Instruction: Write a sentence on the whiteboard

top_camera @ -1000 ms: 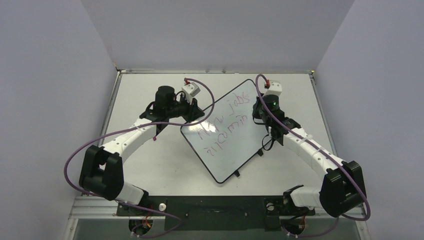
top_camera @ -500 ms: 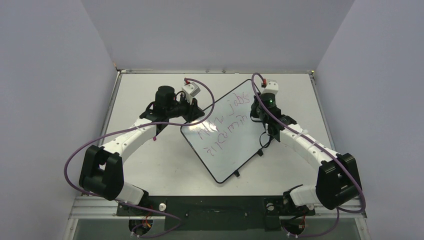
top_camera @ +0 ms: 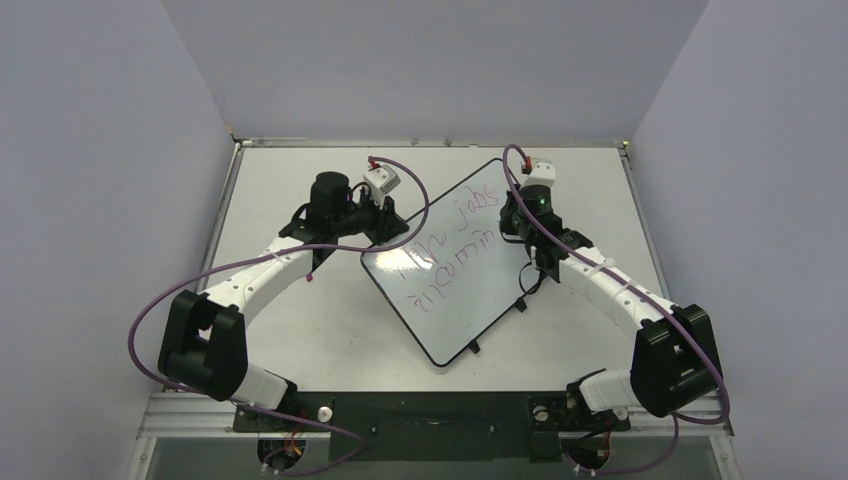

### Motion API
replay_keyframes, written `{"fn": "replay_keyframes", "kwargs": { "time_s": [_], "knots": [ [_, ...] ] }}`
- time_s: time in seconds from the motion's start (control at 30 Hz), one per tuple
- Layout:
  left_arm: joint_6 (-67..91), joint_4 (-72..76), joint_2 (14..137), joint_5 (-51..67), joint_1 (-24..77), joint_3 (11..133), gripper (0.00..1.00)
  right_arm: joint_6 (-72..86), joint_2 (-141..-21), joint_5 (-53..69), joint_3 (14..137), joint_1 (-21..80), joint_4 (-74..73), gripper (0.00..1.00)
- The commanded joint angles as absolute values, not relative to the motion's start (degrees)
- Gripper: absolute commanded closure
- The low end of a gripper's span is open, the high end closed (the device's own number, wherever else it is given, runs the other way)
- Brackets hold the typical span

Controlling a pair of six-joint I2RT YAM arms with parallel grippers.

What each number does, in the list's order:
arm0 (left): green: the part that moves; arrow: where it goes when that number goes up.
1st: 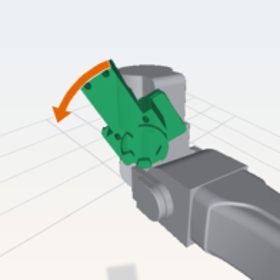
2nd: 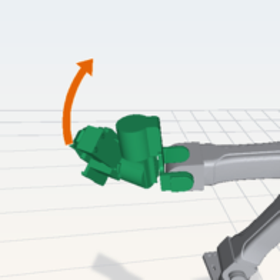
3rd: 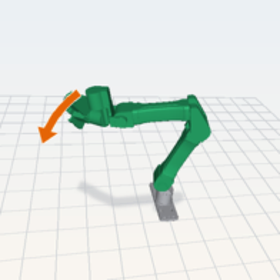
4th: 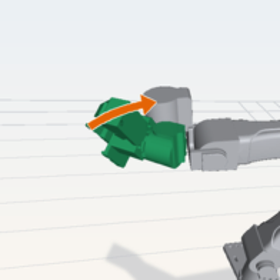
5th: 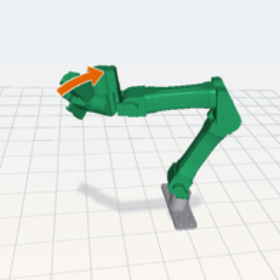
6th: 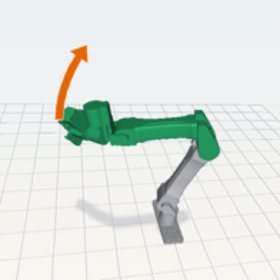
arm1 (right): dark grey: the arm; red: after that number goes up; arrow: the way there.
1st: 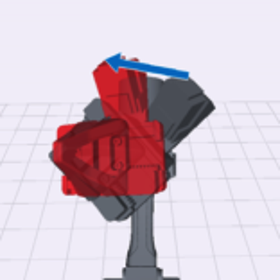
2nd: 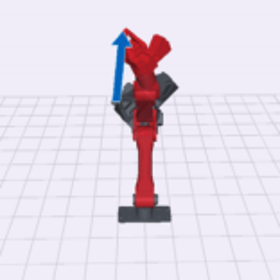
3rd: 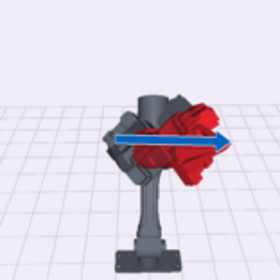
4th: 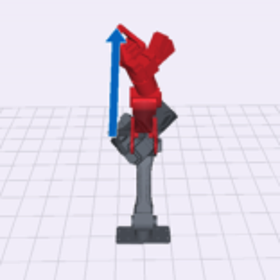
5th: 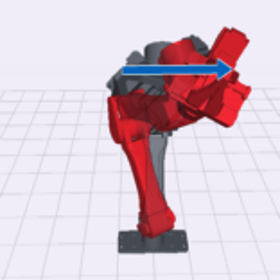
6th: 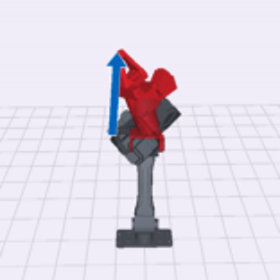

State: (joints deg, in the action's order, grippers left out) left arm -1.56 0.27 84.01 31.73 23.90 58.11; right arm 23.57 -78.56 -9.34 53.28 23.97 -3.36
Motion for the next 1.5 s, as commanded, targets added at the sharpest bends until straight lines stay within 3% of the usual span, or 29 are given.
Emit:
{"fn": "replay_keyframes", "kwargs": {
  "time_s": [0.0, 0.77, 1.47],
  "knots": [
    [-3.6, 2.2, 82.7, 30.9, 23.3, 57.8, 1.0, 23.9, -77.9, -7.2, 54.3, 24.2, -1.0, 1.0],
    [-3.8, 1.8, 82.2, 31.0, 23.3, 57.8, 1.0, 23.9, -73.4, -7.5, 48.9, 25.0, -1.9, 1.0],
    [-3.9, 1.8, 82.2, 31.0, 23.3, 57.8, 1.0, 23.4, -76.6, -11.7, 53.8, 24.0, -3.7, 1.0]
  ]
}}
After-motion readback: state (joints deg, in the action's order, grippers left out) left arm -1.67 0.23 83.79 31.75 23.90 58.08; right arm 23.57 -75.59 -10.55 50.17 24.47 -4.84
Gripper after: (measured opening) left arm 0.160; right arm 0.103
